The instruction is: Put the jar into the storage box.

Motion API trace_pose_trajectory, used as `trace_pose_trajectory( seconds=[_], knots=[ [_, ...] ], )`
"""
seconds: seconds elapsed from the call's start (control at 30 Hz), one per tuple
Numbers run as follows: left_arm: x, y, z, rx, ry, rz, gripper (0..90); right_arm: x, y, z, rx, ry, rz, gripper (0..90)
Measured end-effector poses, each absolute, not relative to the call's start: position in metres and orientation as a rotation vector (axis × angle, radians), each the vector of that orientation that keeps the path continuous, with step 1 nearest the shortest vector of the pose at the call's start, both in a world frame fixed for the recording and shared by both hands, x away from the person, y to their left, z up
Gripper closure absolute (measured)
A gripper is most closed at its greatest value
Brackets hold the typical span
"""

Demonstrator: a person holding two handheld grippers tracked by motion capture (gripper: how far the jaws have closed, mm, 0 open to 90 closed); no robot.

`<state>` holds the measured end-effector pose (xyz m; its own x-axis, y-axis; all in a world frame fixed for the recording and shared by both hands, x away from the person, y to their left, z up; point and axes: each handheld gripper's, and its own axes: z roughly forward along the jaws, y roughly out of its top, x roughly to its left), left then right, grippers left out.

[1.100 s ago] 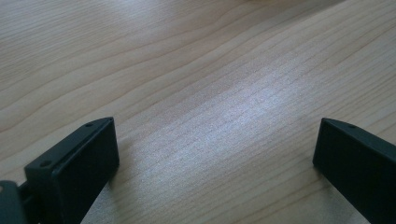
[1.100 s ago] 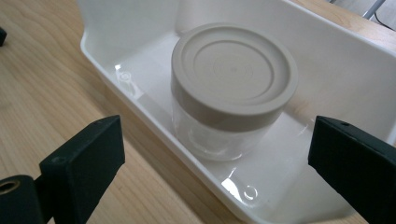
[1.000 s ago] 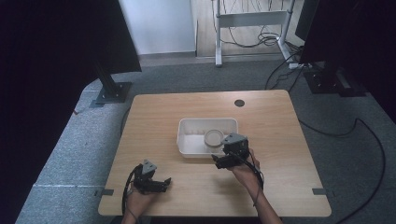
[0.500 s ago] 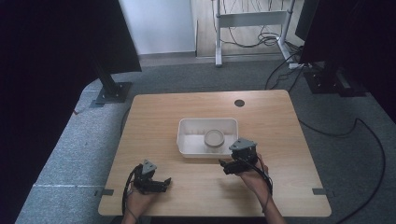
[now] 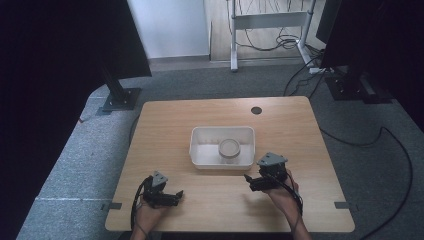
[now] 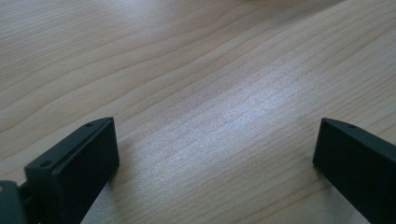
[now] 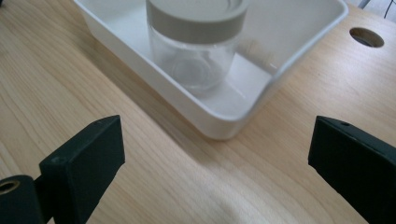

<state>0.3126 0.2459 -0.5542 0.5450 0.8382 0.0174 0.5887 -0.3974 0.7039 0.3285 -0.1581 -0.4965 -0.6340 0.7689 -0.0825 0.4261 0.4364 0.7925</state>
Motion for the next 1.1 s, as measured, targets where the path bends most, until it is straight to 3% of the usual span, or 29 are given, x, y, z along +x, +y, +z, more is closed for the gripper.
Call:
trace_pose_trajectory(
  seconds=[1.1],
  knots=[
    [0.312, 0.246, -0.554, 2.128, 1.152, 0.494, 0.0, 0.293, -0.215, -0.548, 1.191, 2.256, 0.958, 3.4]
  ],
)
